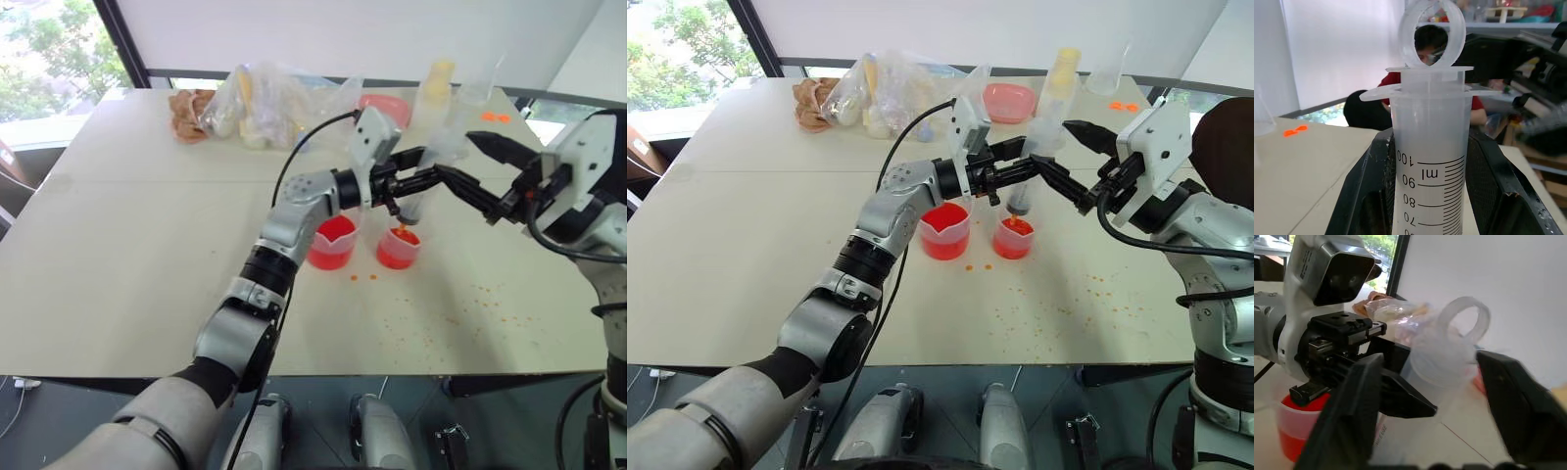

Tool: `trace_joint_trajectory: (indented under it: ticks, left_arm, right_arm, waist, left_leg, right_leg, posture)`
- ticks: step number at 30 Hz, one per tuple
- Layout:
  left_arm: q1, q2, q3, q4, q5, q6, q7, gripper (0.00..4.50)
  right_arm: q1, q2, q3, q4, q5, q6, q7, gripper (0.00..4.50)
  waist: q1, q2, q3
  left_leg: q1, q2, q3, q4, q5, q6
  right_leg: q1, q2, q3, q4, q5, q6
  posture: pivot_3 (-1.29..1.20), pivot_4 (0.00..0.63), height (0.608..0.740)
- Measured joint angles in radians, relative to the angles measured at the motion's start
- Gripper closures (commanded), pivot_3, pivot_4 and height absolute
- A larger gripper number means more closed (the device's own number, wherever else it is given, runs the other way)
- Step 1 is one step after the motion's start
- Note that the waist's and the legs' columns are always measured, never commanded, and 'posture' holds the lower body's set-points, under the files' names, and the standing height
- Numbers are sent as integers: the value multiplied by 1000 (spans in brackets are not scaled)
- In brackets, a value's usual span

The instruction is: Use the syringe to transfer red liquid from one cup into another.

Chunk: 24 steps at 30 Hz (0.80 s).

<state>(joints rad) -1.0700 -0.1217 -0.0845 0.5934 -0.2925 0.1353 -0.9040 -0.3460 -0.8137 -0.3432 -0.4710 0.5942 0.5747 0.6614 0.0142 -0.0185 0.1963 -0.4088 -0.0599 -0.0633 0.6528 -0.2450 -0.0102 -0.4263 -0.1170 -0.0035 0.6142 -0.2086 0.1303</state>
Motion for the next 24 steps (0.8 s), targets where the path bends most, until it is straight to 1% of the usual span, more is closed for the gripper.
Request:
trace_joint_trajectory:
  ticks: [4,7,9,11,15,17,18,20,22,24]
  left_arm:
    - [-15,2,26,-80,-37,9,-4,3045]
    - [-51,4,45,-132,-77,41,2,3045]
    - [-87,9,78,-139,-120,110,37,3045]
    - [-144,37,107,-140,-147,181,84,3045]
    - [-307,195,179,-139,-176,357,185,3045]
    - [-387,281,190,-92,-173,460,224,3045]
    - [-451,353,191,-9,-166,562,259,3045]
    - [-531,461,224,126,-143,717,334,3045]
    - [-554,534,245,222,-123,850,403,3045]
    - [-517,593,249,268,-105,1025,452,3045]
  right_arm:
    - [69,4,-47,24,38,65,-11,63]
    - [67,9,-134,41,99,97,-26,63]
    - [49,5,-191,41,139,99,-29,63]
    - [31,-9,-217,41,176,105,-25,63]
    - [-21,-61,-236,32,285,143,-3,63]
    - [-37,-80,-223,15,326,158,17,63]
    - [-59,-89,-187,-7,350,166,35,63]
    - [-82,-104,-127,-53,385,176,73,63]
    - [-111,-104,-64,-72,404,179,104,63]
    - [-146,-93,34,-86,407,178,151,63]
  waist:
    - [0,0,0]
    - [0,0,0]
    - [-3,0,0]
    - [-6,0,0]
    - [-16,1,0]
    - [-16,0,0]
    - [-23,0,0]
    - [-33,1,0]
    - [-34,1,0]
    - [-35,1,0]
  left_leg:
    - [0,1,0,0,0,0]
    - [0,1,1,0,0,0]
    - [0,1,1,0,0,0]
    - [1,1,1,0,0,0]
    - [1,1,1,0,0,0]
    - [1,1,0,0,0,0]
    - [1,0,1,0,0,0]
    - [3,1,1,-1,0,1]
    - [3,1,0,-1,0,1]
    - [4,1,0,-1,0,0]
  right_leg:
    - [0,0,0,0,0,0]
    - [0,0,0,0,0,0]
    - [0,0,0,0,0,0]
    - [0,1,0,0,0,0]
    - [0,2,0,1,0,0]
    - [0,3,0,2,0,0]
    - [0,3,0,2,0,0]
    - [0,3,0,3,0,1]
    - [0,3,0,4,-1,1]
    - [0,3,0,5,-1,1]
  posture:
    - [0,150,740]
    - [0,150,740]
    - [0,150,740]
    - [0,150,740]
    - [0,150,740]
    - [0,150,740]
    - [0,150,740]
    - [0,150,740]
    - [0,150,740]
    - [0,150,740]
